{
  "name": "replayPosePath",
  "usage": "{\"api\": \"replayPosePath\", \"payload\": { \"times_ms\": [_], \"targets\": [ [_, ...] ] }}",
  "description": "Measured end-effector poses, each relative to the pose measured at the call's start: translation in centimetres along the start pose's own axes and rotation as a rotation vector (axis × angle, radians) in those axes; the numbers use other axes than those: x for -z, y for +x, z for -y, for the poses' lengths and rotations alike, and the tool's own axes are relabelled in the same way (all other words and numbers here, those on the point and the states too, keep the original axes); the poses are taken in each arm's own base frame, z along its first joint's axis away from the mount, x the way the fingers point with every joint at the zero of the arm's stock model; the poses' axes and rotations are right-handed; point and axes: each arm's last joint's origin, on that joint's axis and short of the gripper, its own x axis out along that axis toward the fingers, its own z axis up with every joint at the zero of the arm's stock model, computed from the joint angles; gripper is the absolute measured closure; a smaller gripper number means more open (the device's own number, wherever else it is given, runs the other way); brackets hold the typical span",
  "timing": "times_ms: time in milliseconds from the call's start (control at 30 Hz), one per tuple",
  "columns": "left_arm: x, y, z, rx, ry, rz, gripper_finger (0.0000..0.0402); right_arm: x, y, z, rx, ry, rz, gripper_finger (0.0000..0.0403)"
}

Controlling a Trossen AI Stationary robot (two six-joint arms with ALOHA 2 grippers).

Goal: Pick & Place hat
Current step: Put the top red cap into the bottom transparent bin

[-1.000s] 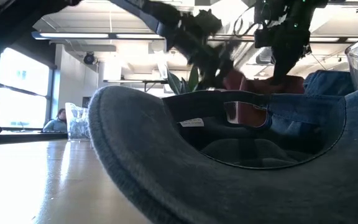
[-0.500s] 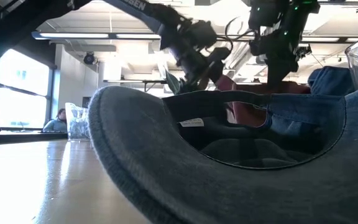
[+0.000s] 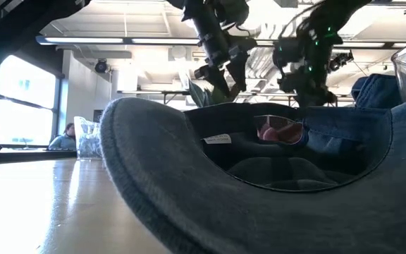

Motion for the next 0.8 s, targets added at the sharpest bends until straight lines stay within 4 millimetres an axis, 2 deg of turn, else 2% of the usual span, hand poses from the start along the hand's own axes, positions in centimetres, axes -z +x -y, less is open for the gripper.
{"api": "replayPosePath", "payload": {
  "times_ms": [200, 300, 400, 467, 533, 633, 700, 800],
  "targets": [
    [0.7, -0.3, 2.2, 0.155, 0.101, -0.042, 0.0134, -0.1, 0.4, 3.2, -0.023, 0.144, -0.031, 0.0385],
    [0.9, 1.5, 3.8, 0.239, 0.082, -0.041, 0.0134, 0.1, 0.0, 4.3, -0.065, 0.169, -0.031, 0.0363],
    [1.3, 3.3, 4.5, 0.276, 0.023, -0.069, 0.0134, 0.4, -0.8, 5.0, -0.1, 0.186, -0.01, 0.0315],
    [0.9, 5.4, 4.9, 0.312, -0.058, -0.036, 0.0134, 0.9, -1.7, 5.4, -0.102, 0.186, 0.001, 0.0274],
    [2.3, 6.7, 4.6, 0.276, -0.122, -0.162, 0.0136, 1.5, -2.9, 5.6, -0.101, 0.181, 0.022, 0.0235],
    [2.1, 9.6, 5.1, 0.278, -0.198, -0.094, 0.0151, 2.7, -4.9, 5.5, -0.101, 0.161, 0.066, 0.0184],
    [2.7, 10.3, 5.0, 0.263, -0.251, -0.142, 0.0166, 3.4, -6.3, 5.2, -0.128, 0.148, 0.121, 0.0162],
    [2.3, 11.3, 5.5, 0.266, -0.3, -0.082, 0.0192, 4.4, -8.1, 4.7, -0.171, 0.128, 0.203, 0.0145]
  ]
}}
